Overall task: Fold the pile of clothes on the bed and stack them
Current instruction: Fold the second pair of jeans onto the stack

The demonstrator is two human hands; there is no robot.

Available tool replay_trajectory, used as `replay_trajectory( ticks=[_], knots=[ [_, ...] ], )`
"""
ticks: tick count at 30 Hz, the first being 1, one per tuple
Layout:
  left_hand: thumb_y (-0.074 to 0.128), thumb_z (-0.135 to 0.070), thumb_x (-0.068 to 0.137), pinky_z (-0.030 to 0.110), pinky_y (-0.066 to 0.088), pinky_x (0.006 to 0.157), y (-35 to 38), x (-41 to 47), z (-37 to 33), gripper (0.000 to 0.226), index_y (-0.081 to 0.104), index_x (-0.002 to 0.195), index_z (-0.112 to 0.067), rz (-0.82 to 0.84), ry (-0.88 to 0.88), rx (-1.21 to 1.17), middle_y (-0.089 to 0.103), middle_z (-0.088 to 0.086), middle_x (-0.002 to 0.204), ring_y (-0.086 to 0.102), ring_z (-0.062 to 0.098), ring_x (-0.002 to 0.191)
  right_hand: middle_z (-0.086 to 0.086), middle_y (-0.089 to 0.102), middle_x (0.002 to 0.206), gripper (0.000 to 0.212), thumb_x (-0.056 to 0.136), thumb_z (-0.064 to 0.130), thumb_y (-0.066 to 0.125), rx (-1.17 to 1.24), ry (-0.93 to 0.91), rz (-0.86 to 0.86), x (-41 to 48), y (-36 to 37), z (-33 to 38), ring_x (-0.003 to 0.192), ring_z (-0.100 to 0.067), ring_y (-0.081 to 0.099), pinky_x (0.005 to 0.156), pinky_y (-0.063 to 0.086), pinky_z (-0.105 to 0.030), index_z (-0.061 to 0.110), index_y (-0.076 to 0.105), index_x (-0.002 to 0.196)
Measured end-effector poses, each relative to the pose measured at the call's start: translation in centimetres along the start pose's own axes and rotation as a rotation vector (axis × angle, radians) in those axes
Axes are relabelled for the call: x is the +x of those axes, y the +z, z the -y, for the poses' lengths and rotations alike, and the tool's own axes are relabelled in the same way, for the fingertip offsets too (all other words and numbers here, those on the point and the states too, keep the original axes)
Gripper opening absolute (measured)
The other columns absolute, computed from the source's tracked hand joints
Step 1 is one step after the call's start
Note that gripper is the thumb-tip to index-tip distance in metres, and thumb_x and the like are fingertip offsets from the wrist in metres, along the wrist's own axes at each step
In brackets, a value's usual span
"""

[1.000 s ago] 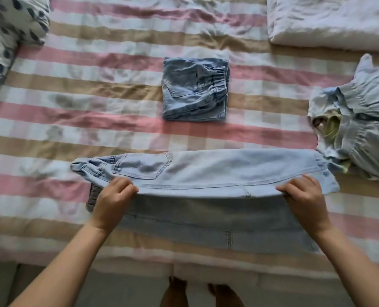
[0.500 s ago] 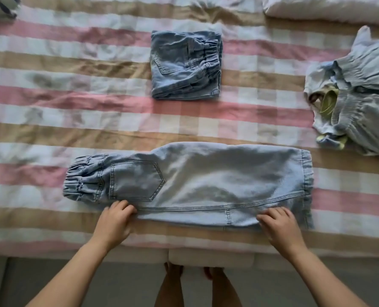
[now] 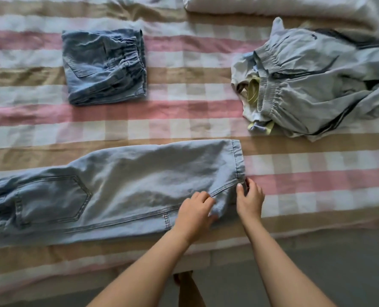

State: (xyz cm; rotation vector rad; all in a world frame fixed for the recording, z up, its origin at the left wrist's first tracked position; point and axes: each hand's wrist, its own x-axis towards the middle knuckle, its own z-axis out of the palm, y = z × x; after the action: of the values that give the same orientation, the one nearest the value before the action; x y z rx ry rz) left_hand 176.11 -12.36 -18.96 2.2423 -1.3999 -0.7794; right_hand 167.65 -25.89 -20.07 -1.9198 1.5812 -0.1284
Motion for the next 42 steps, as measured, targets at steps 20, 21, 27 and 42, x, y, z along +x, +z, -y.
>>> replay_trajectory(
  ticks=[20, 21, 27, 42],
  knots=[
    [0.060, -0.028, 0.072, 0.028, 0.047, 0.068, 5.4, -0.7, -1.7, 0.017, 0.068, 0.086, -0.023, -0.151, 0.241, 0.194, 0.066, -0.002, 0.091, 0.062, 0.021, 0.082, -0.027, 0.055, 0.109, 0.036, 0.071, -0.002, 0.072, -0.067, -0.106, -0.169, -2.7, -2.2, -4.2, 0.104, -0.042, 0.049, 0.090, 0.035, -0.041, -0.005, 0.059, 0.104],
    [0.055, -0.032, 0.074, 0.033, 0.047, 0.077, 5.4, -0.7, -1.6, 0.026, 0.069, 0.095, -0.025, -0.153, 0.204, 0.192, 0.067, -0.002, 0.103, 0.062, 0.023, 0.093, -0.027, 0.055, 0.116, 0.039, 0.073, 0.000, 0.069, -0.163, -0.248, -0.168, -2.7, -1.9, -4.0, 0.110, -0.040, 0.047, 0.093, 0.036, -0.041, -0.003, 0.059, 0.111],
    [0.067, -0.048, 0.068, 0.040, 0.043, 0.099, 4.1, -0.8, -0.2, 0.064, 0.055, 0.128, -0.029, 0.079, 0.001, 0.286, 0.052, -0.007, 0.136, 0.049, 0.015, 0.126, -0.001, 0.000, 0.157, 0.062, 0.095, 0.036, 0.040, -0.647, -0.368, 0.269, -2.0, 0.8, -3.1, 0.145, -0.019, -0.001, 0.114, 0.008, -0.045, 0.024, 0.009, 0.148],
    [0.069, 0.000, 0.069, 0.047, 0.050, 0.086, -11.0, -14.4, 17.6, 0.037, 0.066, 0.106, -0.003, -0.594, -0.517, -0.012, 0.065, 0.014, 0.110, 0.063, 0.031, 0.103, -0.007, 0.068, 0.100, 0.034, 0.074, 0.018, 0.044, -0.273, -0.991, 0.313, -14.7, 13.3, 17.3, 0.097, -0.020, 0.049, 0.076, 0.051, -0.035, 0.014, 0.071, 0.095]
  ],
)
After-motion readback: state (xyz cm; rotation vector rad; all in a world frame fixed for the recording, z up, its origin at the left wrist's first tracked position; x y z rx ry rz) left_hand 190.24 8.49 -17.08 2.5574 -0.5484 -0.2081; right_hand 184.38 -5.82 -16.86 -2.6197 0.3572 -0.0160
